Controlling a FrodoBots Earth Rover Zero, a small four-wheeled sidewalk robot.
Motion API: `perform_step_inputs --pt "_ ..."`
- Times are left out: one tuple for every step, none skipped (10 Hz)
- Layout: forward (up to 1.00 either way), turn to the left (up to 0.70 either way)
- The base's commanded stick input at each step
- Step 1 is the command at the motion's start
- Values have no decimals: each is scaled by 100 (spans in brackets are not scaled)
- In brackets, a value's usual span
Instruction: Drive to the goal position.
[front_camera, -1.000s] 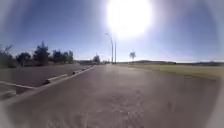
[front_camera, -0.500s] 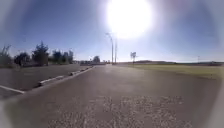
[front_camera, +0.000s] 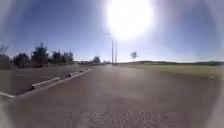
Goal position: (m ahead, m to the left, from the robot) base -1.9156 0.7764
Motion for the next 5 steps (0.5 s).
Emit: perform_step_inputs --pt "100 6" --pt "100 25" --pt "100 37" --pt "100 21" --pt "100 0"
